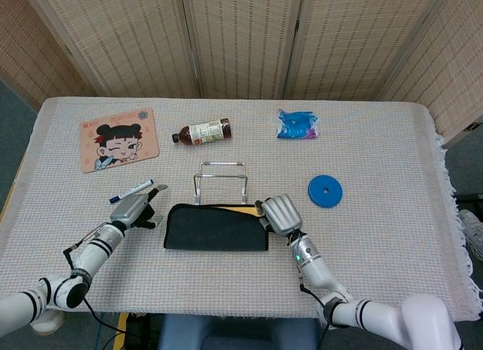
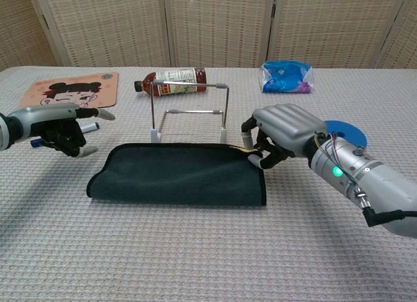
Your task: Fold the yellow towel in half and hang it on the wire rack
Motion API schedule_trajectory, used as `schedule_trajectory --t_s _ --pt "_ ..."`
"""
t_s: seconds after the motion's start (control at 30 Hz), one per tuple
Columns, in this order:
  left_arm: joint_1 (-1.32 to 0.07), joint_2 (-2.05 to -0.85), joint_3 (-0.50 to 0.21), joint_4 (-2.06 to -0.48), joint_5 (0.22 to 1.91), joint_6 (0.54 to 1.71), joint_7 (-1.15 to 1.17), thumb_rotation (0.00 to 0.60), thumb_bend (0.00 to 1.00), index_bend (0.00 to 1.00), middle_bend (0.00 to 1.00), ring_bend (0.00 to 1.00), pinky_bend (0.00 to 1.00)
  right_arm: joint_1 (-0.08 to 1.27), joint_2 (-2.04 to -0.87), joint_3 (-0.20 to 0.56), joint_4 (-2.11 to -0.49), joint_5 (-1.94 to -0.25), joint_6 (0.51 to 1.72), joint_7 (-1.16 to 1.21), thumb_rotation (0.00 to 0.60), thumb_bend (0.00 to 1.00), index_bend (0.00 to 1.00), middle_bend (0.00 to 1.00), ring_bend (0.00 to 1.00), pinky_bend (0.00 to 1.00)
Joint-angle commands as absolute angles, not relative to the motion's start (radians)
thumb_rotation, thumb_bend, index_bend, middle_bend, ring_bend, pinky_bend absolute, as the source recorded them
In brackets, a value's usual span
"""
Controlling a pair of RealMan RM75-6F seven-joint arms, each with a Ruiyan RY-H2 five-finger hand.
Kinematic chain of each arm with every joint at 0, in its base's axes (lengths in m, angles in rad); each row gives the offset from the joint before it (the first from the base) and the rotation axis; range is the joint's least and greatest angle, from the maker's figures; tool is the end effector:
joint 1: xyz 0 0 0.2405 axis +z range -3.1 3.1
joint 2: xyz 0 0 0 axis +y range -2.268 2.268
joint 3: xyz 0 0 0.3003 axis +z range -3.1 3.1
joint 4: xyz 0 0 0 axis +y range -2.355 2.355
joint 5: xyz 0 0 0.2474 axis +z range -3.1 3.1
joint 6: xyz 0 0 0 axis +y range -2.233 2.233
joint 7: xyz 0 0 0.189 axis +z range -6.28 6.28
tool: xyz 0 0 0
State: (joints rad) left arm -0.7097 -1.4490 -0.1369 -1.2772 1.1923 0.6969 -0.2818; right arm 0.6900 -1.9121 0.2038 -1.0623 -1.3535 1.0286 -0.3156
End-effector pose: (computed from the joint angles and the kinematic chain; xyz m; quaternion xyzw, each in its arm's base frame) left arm -0.2706 0.4449 -0.0453 -0.6654 -0.5627 -0.3392 0.3542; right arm -0.1637 -0.4104 -0.1586 0.7461 -0.3147 0.3946 0.4342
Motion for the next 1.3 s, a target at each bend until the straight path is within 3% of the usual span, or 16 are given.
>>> schedule_trajectory --t_s 0.03,0.37,0.53,0.73,0.87,1.1,1.3 --pt "-0.685 -1.428 -0.138 -1.31 1.205 0.737 -0.29 0.6 0.48 0.06 0.98 0.85 0.98 0.704 -1.921 0.213 -1.041 -1.353 1.026 -0.31 0.6 0.55 0.68 0.91 0.97 1.0" --pt "-0.615 -1.358 -0.122 -1.404 1.262 0.843 -0.322 0.6 0.48 0.06 0.98 0.85 0.98 0.739 -1.932 0.21 -0.99 -1.373 1.026 -0.314 0.6 0.54 0.65 0.9 0.97 1.0" --pt "-0.588 -1.325 -0.108 -1.449 1.293 0.884 -0.326 0.6 0.47 0.06 0.98 0.85 0.98 0.74 -1.924 0.2 -0.994 -1.375 1.025 -0.314 0.6 0.47 0.3 0.88 0.97 1.0" --pt "-0.565 -1.298 -0.095 -1.485 1.315 0.916 -0.326 0.6 0.47 0.05 0.98 0.85 0.98 0.735 -1.899 0.19 -1.012 -1.394 1.05 -0.307 0.6 0.34 0.1 0.88 0.97 1.0" --pt "-0.553 -1.283 -0.093 -1.5 1.324 0.934 -0.327 0.6 0.47 0.05 0.98 0.85 0.98 0.732 -1.863 0.169 -1.036 -1.444 1.088 -0.278 0.6 0.32 0.1 0.86 0.97 1.0" --pt "-0.535 -1.253 -0.087 -1.532 1.331 0.954 -0.318 0.6 0.47 0.05 0.98 0.85 0.98 0.741 -1.733 0.061 -1.084 -1.606 1.125 -0.21 0.6 0.3 0.38 0.86 0.97 1.0" --pt "-0.527 -1.241 -0.083 -1.554 1.328 0.958 -0.306 0.6 0.47 0.05 0.98 0.85 0.98 0.763 -1.674 -0.006 -1.078 -1.697 1.115 -0.204 0.6 0.18 0.43 0.86 0.97 1.0"
